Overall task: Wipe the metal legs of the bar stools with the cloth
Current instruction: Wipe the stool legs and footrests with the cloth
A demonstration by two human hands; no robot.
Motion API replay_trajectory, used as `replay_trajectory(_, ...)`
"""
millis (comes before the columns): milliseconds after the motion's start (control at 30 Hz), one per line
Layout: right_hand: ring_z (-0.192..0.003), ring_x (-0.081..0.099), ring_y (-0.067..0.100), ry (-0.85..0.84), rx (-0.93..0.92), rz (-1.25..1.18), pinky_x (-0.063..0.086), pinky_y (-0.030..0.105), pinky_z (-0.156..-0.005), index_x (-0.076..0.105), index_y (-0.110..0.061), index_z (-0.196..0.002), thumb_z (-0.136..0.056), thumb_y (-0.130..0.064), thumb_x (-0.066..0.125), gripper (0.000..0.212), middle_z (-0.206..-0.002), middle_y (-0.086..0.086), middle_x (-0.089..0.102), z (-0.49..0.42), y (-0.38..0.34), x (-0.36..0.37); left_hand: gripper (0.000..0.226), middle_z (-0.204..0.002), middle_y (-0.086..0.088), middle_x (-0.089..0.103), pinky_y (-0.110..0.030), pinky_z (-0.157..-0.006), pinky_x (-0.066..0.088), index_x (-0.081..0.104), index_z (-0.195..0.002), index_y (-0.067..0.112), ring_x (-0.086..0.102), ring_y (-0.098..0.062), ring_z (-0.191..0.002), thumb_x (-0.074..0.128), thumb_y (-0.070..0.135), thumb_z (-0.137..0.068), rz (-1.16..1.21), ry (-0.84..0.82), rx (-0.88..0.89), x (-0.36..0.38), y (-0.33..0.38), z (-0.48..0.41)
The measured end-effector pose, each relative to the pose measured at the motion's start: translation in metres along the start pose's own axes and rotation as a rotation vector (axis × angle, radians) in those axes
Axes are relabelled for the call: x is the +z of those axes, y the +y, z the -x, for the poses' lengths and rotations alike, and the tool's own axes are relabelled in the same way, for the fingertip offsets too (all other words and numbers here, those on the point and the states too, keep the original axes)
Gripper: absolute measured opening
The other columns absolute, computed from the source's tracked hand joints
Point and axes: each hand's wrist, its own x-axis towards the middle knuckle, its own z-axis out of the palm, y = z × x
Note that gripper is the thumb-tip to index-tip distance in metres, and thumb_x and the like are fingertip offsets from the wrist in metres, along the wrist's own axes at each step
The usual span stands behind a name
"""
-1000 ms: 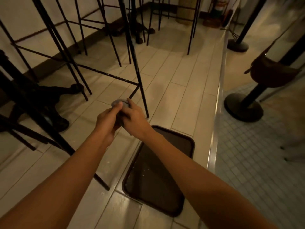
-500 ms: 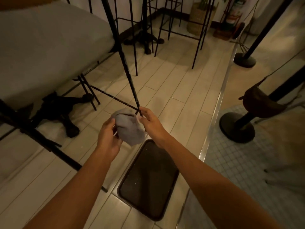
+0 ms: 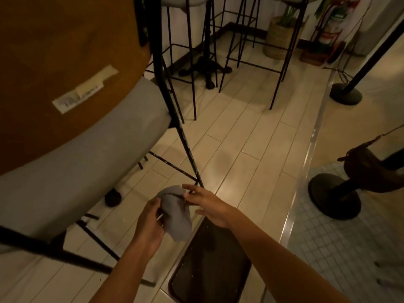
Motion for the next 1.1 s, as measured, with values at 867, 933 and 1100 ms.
replay_trajectory(867,-0.09,0.055,0.019,-0.764,0.17,0.606,0.044,0.027,-0.078,0.061,-0.012,-0.088,-0.09,-0.023,0.058,0.012,-0.094,0.01,0.059,-0.184,-0.153,-0.152,0.03,-0.105,-0.009,0.052,-0.032,-0.08,0.039,0.054,-0.117,0.001,0.05,-0.025,-0.101,0.036,0.016,-0.099,0.349,1.214,0.261,0.209,0.017,-0.129)
replay_trajectory(933,-0.09,0.055,0.015,-0.785,0.178,0.619,0.043,0.023,-0.076,0.061,-0.012,-0.086,-0.09,-0.024,0.058,0.012,-0.092,0.006,0.06,-0.191,-0.161,-0.156,0.028,-0.106,-0.008,0.053,-0.033,-0.083,0.039,0.053,-0.115,0.006,0.05,-0.024,-0.1,0.036,0.021,-0.099,0.337,1.253,0.249,0.224,0.021,-0.13)
replay_trajectory(1100,-0.079,0.054,0.006,-0.84,0.125,0.624,0.043,0.013,-0.065,0.058,-0.009,-0.095,-0.093,-0.021,0.054,0.012,-0.088,0.003,0.057,-0.201,-0.176,-0.16,0.016,-0.109,-0.007,0.052,-0.034,-0.079,0.044,0.048,-0.106,0.017,0.051,-0.023,-0.099,0.037,0.026,-0.099,0.28,1.317,0.306,0.24,0.031,-0.138)
